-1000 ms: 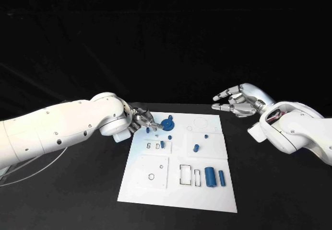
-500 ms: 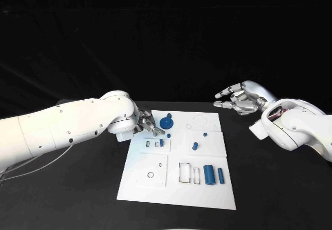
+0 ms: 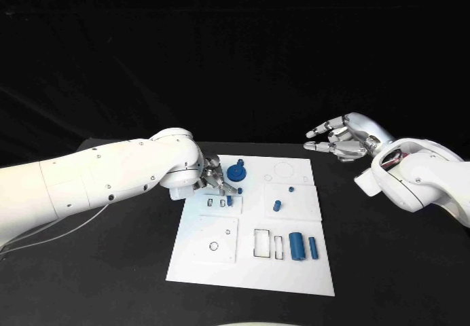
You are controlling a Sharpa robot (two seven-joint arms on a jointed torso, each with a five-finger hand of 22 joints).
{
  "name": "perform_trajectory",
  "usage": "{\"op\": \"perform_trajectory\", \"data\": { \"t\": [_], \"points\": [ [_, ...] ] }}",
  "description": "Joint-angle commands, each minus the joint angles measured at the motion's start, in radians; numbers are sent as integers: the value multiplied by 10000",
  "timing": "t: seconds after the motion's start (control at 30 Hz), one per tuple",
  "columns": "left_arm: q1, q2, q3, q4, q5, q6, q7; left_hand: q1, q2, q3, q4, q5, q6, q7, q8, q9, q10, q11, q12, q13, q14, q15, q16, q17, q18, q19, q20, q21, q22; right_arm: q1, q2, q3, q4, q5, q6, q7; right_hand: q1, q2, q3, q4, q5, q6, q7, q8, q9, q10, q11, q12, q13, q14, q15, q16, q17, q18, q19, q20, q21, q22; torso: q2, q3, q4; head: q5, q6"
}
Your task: Assemble the parts on the task board
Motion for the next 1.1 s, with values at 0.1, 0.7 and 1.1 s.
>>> {"op": "perform_trajectory", "data": {
  "t": [0.1, 0.7, 1.1],
  "points": [
    [8, 75, -23, -79, -88, 387, -356, -122, -9, -68, 12, -27, -64, -11, 34, 11, 29, 5, 56, -13, 357, -38, -31, 15, -111, 73, 8, 66, 30, 6, 5, 8, 13, -28, 77, -21, -85, -8, -69, -5, 70, -78, 2, 57, 2, -69, 27, -64, 213, 677, -63, -73, 1292, 25, -31, -21, -58, -26, 5, 5, -12, 14, -48],
    [-3, 262, -60, -254, -57, 730, -444, -257, -42, -224, 4, -30, -70, -24, 101, 63, 66, -6, 107, 43, 359, -44, -34, 24, -116, 82, 5, 79, 63, 5, 64, 8, 6, -28, 86, 10, -94, -11, -84, 4, 79, -82, 2, 71, 3, -73, 28, -67, 208, 671, -63, -86, 1274, 28, -40, -21, -75, -37, 0, 5, -7, 23, -129],
    [-6, 315, -76, -296, -56, 828, -458, -296, -81, -289, 2, -29, -60, -33, 136, 87, 77, -13, 123, 58, 359, -48, -39, 23, -119, 87, 3, 86, 79, 5, 73, 8, 9, -28, 85, 10, -102, -13, -97, 11, 88, -83, 0, 86, 5, -68, 27, -65, 211, 670, -63, -91, 1269, 30, -44, -21, -85, -43, -10, 9, 2, 39, -152]
  ]
}}
